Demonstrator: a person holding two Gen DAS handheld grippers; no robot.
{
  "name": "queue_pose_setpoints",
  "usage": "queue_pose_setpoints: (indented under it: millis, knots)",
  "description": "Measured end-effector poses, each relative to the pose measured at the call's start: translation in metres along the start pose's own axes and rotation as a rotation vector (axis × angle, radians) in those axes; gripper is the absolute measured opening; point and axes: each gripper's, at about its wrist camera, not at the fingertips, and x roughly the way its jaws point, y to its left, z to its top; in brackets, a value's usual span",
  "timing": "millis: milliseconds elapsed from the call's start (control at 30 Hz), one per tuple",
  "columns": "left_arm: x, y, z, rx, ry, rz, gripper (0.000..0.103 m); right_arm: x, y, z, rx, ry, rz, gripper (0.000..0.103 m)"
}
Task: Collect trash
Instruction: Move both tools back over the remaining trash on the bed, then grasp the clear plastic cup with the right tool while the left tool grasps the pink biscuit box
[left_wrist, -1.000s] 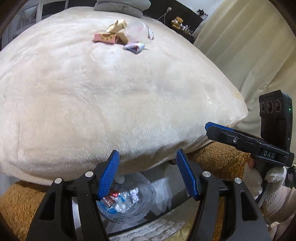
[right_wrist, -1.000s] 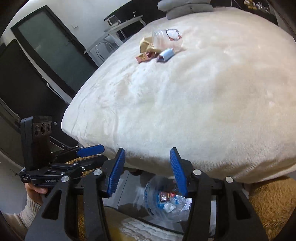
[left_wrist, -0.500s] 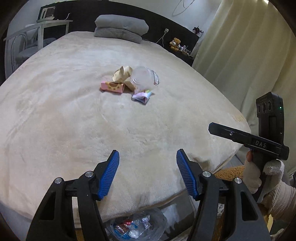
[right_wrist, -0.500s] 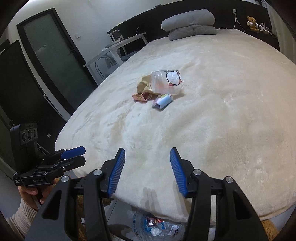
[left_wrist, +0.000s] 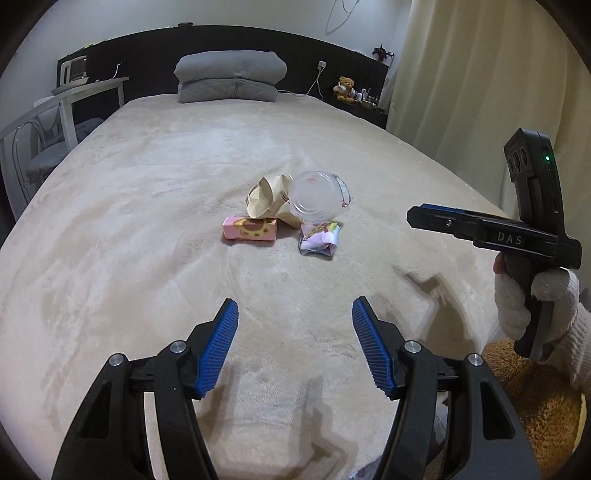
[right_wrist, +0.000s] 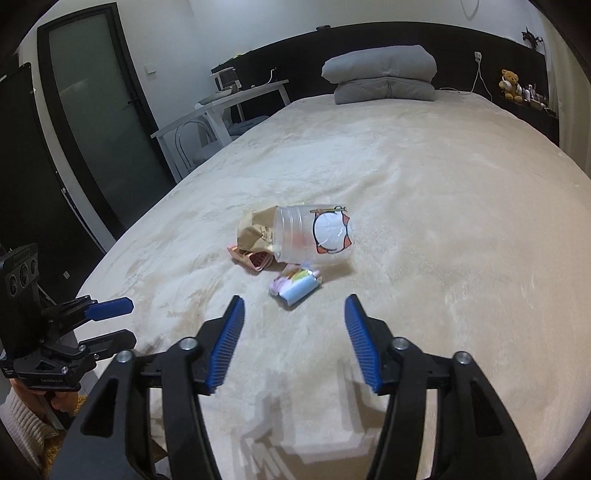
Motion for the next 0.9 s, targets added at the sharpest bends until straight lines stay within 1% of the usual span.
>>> queue_pose_setpoints:
  millis: [33, 67, 100, 133, 167, 200, 333, 400, 467, 533, 600, 700, 800, 833, 900]
  knots:
    - [0.004, 0.001, 0.002, 0.009, 0.001, 0.0, 0.063, 0.006, 0.0, 0.003, -0.021, -0.012, -0.024, 0.07]
    - [0.009, 0.003, 0.004, 0.018, 0.003, -0.001, 0.064, 0.012, 0.0, 0.006, -0.034, -0.016, -0.027, 0.071]
    - [0.013, 0.004, 0.006, 0.028, 0.002, 0.003, 0.073, 0.019, -0.001, 0.008, -0.04, -0.013, -0.02, 0.071]
    - [0.016, 0.006, 0.007, 0.036, -0.002, 0.011, 0.078, 0.025, -0.002, 0.01, -0.042, -0.009, -0.014, 0.073]
    - [0.02, 0.009, 0.009, 0.035, -0.003, 0.007, 0.08, 0.031, -0.003, 0.013, -0.04, -0.009, -0.008, 0.091]
    - [0.024, 0.013, 0.011, 0.03, -0.001, -0.003, 0.08, 0.035, -0.004, 0.015, -0.032, -0.021, 0.008, 0.099]
    - [0.035, 0.022, 0.016, 0.029, -0.008, -0.009, 0.081, 0.053, -0.008, 0.025, -0.004, -0.014, 0.032, 0.099]
    - [0.038, 0.026, 0.019, 0.025, -0.02, 0.007, 0.093, 0.064, -0.009, 0.028, 0.009, 0.005, 0.032, 0.099]
    - [0.042, 0.03, 0.021, 0.016, -0.027, 0.001, 0.097, 0.075, -0.009, 0.031, 0.0, 0.014, 0.019, 0.099]
    - [0.048, 0.032, 0.022, 0.015, -0.024, 0.028, 0.097, 0.085, -0.01, 0.035, 0.0, 0.017, 0.017, 0.099]
    - [0.053, 0.035, 0.023, 0.012, -0.023, 0.027, 0.097, 0.095, -0.011, 0.039, 0.007, 0.023, 0.009, 0.099]
    - [0.06, 0.039, 0.023, 0.006, -0.012, 0.031, 0.097, 0.109, -0.015, 0.045, 0.023, 0.044, 0.022, 0.099]
    - [0.065, 0.043, 0.022, -0.002, -0.007, 0.041, 0.097, 0.118, -0.02, 0.048, 0.04, 0.043, 0.023, 0.099]
    - [0.066, 0.044, 0.022, -0.005, -0.004, 0.04, 0.097, 0.119, -0.023, 0.05, 0.051, 0.042, 0.034, 0.097]
    - [0.068, 0.046, 0.022, -0.013, -0.003, 0.043, 0.097, 0.122, -0.026, 0.052, 0.067, 0.053, 0.047, 0.084]
